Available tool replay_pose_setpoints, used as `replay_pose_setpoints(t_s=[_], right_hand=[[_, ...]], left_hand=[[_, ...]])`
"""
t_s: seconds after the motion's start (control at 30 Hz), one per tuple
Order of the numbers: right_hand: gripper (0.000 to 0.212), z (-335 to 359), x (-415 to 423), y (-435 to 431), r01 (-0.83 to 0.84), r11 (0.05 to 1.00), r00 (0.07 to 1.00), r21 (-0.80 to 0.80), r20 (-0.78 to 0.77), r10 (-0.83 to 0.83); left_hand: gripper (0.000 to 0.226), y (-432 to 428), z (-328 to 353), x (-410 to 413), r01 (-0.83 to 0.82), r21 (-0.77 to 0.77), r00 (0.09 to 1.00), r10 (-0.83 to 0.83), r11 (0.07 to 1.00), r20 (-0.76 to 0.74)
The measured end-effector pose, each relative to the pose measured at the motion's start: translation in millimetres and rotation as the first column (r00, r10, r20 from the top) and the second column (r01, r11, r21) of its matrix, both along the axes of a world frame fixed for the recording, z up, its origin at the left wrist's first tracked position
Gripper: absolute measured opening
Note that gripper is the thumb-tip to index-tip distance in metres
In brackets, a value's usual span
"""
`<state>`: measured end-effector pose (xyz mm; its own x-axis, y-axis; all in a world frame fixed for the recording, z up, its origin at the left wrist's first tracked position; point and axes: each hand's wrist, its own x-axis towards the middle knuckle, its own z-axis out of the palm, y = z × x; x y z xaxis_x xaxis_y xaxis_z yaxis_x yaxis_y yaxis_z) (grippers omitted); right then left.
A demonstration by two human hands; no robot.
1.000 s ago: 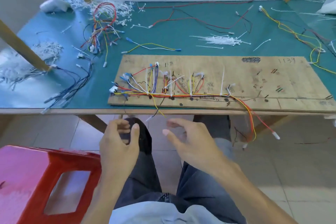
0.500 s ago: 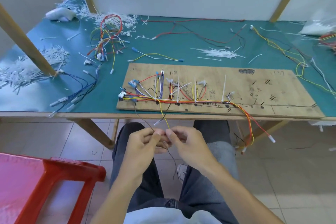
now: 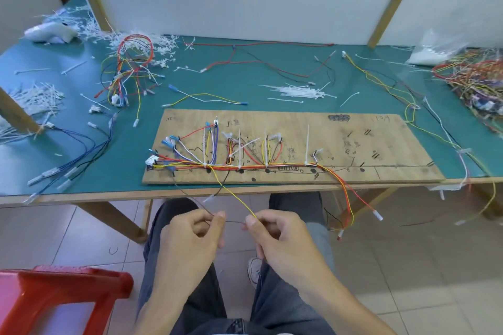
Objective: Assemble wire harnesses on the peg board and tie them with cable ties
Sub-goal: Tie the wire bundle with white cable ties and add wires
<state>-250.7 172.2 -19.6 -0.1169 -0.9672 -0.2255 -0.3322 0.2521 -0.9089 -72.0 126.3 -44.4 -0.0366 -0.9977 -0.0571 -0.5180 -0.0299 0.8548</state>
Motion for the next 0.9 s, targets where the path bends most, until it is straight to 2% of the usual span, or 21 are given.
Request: replay_pose_setpoints(t_s=[0.03, 0.07, 0.13, 0.2, 0.3, 0.37, 0.43, 0.47, 0.53, 0.63, 0.73, 0.83, 0.9], right_hand=[[0.024, 3.9, -3.3, 0.3, 0.021, 0.999, 0.998, -0.045, -0.063, -0.024], [0.024, 8.5, -6.5, 1.1, 0.026, 0.996, 0.992, -0.081, -0.119, -0.035], [0.029, 16.9, -12.7, 1.7, -0.027, 0.993, 0.972, -0.116, -0.233, -0.001], [0.031, 28.4, -18.6, 0.5, -0.084, 0.991, 0.941, -0.105, -0.336, 0.044], [0.031, 42.9, -30.3, -5.1, -0.133, 0.987, 0.901, -0.088, -0.426, 0.084], [0.027, 49.4, -38.2, -8.3, -0.152, 0.984, 0.904, -0.095, -0.415, 0.099], [0.023, 54.5, -44.3, -10.4, -0.191, 0.978, 0.905, -0.086, -0.401, 0.142], [0.021, 56.7, -47.2, -10.9, -0.201, 0.977, 0.902, -0.070, -0.403, 0.156], [0.015, 59.0, -56.7, -13.2, -0.168, 0.984, 0.893, -0.056, -0.432, 0.128], [0.017, 60.6, -77.9, -17.9, -0.088, 0.989, 0.883, -0.115, -0.469, 0.024], [0.018, 63.9, -96.7, -23.4, -0.045, 0.989, 0.955, -0.140, -0.296, 0.002], [0.014, 66.9, -116.4, -31.5, 0.018, 0.996, 0.995, -0.086, -0.098, -0.026], [0.011, 70.1, -129.8, -38.7, 0.004, 0.999, 0.998, -0.053, -0.061, -0.008]], left_hand=[[0.034, -1.1, 4.7, 0.8, 0.019, -0.151, 0.968, 0.020, 0.988, 0.250], [0.035, -2.4, 15.8, 0.3, 0.064, -0.277, 0.903, 0.062, 0.959, 0.424], [0.032, -8.2, 32.8, -3.2, 0.235, -0.476, 0.853, 0.055, 0.847, 0.520], [0.041, -19.1, 41.7, -7.7, 0.430, -0.538, 0.824, -0.072, 0.725, 0.562], [0.035, -33.6, 61.5, -14.0, 0.584, -0.531, 0.745, -0.146, 0.614, 0.651], [0.029, -42.0, 72.0, -20.4, 0.732, -0.403, 0.634, -0.333, 0.549, 0.698], [0.025, -53.2, 75.0, -25.9, 0.831, -0.221, 0.525, -0.589, 0.510, 0.614], [0.025, -59.7, 74.7, -27.5, 0.844, -0.147, 0.502, -0.663, 0.516, 0.556], [0.023, -69.0, 70.9, -29.0, 0.832, -0.084, 0.518, -0.715, 0.548, 0.470], [0.018, -72.6, 62.7, -30.0, 0.776, -0.118, 0.617, -0.708, 0.620, 0.343], [0.019, -72.2, 55.1, -33.7, 0.679, -0.180, 0.723, -0.603, 0.712, 0.337], [0.018, -70.4, 52.4, -39.2, 0.620, -0.214, 0.771, -0.534, 0.755, 0.347], [0.019, -69.1, 54.4, -42.4, 0.576, -0.223, 0.809, -0.507, 0.787, 0.298]])
